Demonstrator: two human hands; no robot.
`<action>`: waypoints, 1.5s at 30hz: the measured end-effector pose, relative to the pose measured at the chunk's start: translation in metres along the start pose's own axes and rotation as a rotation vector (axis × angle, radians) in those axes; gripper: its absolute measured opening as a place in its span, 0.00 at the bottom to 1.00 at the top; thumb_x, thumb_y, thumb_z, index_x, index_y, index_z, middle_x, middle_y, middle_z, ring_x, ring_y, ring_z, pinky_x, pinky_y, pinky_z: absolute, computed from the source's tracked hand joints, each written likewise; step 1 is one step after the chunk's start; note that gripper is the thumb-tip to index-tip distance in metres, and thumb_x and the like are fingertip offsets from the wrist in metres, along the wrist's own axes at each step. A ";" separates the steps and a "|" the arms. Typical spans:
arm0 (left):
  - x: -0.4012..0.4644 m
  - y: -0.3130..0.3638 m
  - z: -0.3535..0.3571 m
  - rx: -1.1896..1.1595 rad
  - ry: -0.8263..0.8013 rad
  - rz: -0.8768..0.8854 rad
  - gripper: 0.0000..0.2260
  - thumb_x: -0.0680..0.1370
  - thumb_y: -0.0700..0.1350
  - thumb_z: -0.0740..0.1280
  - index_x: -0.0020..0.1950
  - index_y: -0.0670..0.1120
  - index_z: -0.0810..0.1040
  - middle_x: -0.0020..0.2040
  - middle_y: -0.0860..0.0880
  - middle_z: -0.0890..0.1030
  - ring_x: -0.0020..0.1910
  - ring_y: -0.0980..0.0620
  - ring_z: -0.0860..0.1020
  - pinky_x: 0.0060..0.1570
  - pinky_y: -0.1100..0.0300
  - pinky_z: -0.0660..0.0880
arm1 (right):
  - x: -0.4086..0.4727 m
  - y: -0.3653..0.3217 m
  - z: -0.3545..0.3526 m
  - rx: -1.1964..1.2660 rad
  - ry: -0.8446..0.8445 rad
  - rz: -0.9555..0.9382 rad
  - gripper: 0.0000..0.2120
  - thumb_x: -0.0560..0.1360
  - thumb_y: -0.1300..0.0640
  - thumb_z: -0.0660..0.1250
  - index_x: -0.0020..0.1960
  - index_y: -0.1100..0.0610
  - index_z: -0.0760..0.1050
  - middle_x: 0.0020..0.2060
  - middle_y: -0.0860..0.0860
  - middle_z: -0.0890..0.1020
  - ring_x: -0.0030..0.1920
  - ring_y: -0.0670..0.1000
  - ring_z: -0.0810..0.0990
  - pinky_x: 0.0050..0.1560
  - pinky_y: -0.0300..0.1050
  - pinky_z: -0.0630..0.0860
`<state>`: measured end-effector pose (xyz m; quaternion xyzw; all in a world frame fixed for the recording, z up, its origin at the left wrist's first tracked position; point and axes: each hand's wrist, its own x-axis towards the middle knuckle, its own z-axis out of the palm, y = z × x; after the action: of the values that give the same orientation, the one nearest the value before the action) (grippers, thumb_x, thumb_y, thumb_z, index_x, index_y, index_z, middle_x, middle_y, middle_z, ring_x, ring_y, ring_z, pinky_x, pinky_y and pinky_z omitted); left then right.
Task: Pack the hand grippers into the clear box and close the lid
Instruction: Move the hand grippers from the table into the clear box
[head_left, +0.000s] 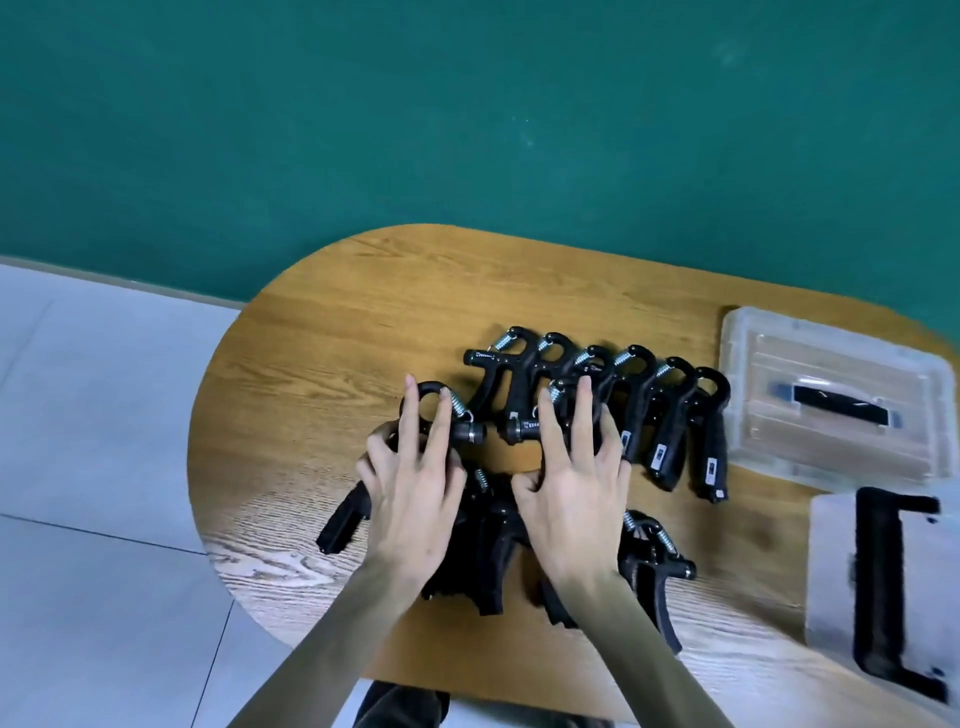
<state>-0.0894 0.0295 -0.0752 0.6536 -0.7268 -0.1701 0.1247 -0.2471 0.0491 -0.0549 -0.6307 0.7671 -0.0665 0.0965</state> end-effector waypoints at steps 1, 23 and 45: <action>-0.002 0.011 0.000 -0.009 0.004 -0.003 0.31 0.80 0.44 0.64 0.81 0.51 0.56 0.83 0.46 0.46 0.53 0.40 0.66 0.51 0.40 0.69 | -0.003 0.008 -0.005 0.009 0.005 0.001 0.40 0.68 0.59 0.67 0.79 0.52 0.59 0.81 0.57 0.52 0.73 0.65 0.63 0.54 0.61 0.74; -0.049 0.371 -0.034 -0.063 0.059 0.173 0.32 0.81 0.44 0.63 0.81 0.56 0.53 0.82 0.49 0.41 0.61 0.43 0.64 0.58 0.46 0.66 | -0.061 0.254 -0.237 0.126 0.205 0.147 0.44 0.65 0.57 0.71 0.79 0.51 0.60 0.81 0.57 0.53 0.72 0.65 0.65 0.56 0.60 0.74; -0.133 0.518 0.101 0.063 -0.208 0.280 0.36 0.77 0.46 0.71 0.81 0.53 0.57 0.82 0.46 0.49 0.51 0.45 0.70 0.48 0.49 0.70 | -0.148 0.460 -0.216 0.151 0.063 0.413 0.45 0.62 0.54 0.77 0.77 0.50 0.64 0.80 0.56 0.58 0.69 0.66 0.68 0.53 0.64 0.77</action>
<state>-0.5858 0.2157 0.0506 0.5284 -0.8247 -0.1949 0.0508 -0.7085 0.2797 0.0620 -0.4486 0.8756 -0.1223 0.1308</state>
